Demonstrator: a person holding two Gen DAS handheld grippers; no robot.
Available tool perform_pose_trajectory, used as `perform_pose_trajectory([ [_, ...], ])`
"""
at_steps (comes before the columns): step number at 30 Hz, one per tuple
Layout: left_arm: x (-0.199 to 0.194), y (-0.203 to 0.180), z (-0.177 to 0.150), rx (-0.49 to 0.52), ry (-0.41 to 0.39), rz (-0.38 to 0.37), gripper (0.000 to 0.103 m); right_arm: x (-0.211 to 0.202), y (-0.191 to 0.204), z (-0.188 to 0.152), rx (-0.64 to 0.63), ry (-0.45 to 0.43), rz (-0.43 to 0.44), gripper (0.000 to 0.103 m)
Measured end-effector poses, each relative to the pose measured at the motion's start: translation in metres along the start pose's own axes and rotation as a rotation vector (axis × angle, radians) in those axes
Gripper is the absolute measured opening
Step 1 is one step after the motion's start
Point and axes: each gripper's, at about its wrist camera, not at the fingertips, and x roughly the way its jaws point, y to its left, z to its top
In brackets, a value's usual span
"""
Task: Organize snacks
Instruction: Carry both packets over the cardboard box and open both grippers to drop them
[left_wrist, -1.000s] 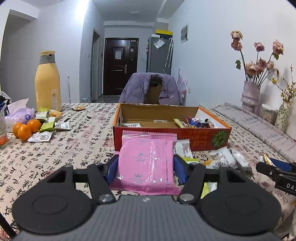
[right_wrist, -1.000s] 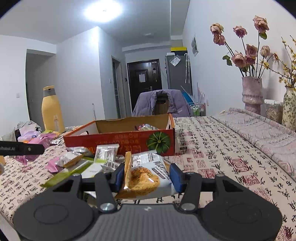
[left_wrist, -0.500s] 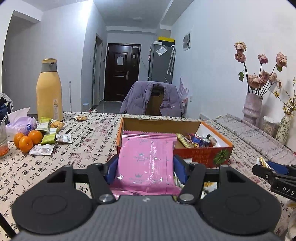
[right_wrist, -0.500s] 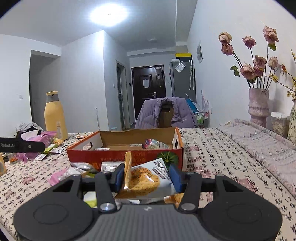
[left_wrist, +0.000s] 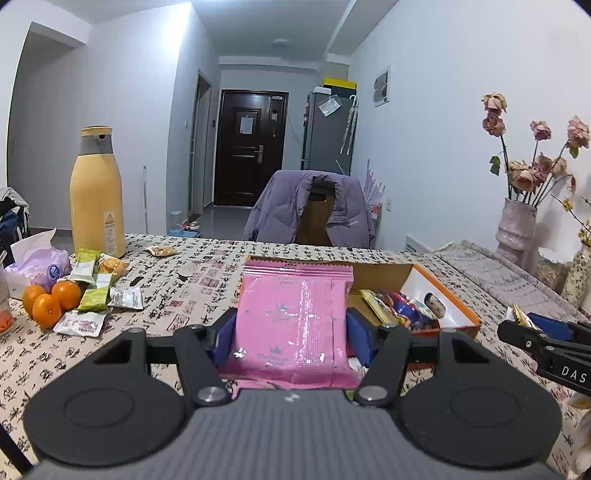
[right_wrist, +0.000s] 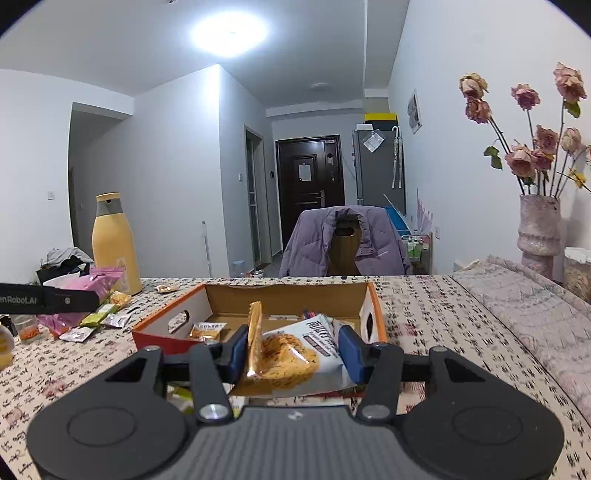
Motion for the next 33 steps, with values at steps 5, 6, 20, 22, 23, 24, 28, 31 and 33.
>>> perform_pose_trajectory([
  [5, 0.020, 0.002, 0.016, -0.003, -0.006, 0.008, 0.062, 0.022, 0.000, 0.016, -0.018, -0.002, 0.006, 0.050],
  [6, 0.025, 0.003, 0.019, -0.004, -0.007, 0.010, 0.062, 0.027, 0.000, 0.020, -0.021, -0.002, 0.007, 0.050],
  [20, 0.111, -0.009, 0.055, 0.015, 0.023, 0.012, 0.062, 0.111, -0.005, 0.058, -0.059, 0.027, 0.020, 0.050],
  [22, 0.123, -0.009, 0.057, 0.011, 0.032, 0.014, 0.062, 0.125, -0.006, 0.059, -0.057, 0.038, 0.024, 0.050],
  [23, 0.130, -0.009, 0.057, 0.006, 0.038, 0.016, 0.062, 0.131, -0.006, 0.060, -0.056, 0.045, 0.024, 0.050],
  [24, 0.137, -0.009, 0.057, 0.000, 0.046, 0.018, 0.062, 0.138, -0.006, 0.059, -0.055, 0.053, 0.025, 0.050],
  [28, 0.162, -0.007, 0.052, -0.015, 0.073, 0.031, 0.062, 0.162, -0.006, 0.056, -0.046, 0.077, 0.026, 0.050],
  [31, 0.179, -0.006, 0.042, -0.021, 0.102, 0.039, 0.062, 0.173, -0.008, 0.049, -0.045, 0.085, 0.026, 0.050],
  [33, 0.189, -0.005, 0.035, -0.023, 0.129, 0.049, 0.062, 0.179, -0.010, 0.042, -0.043, 0.095, 0.027, 0.050],
])
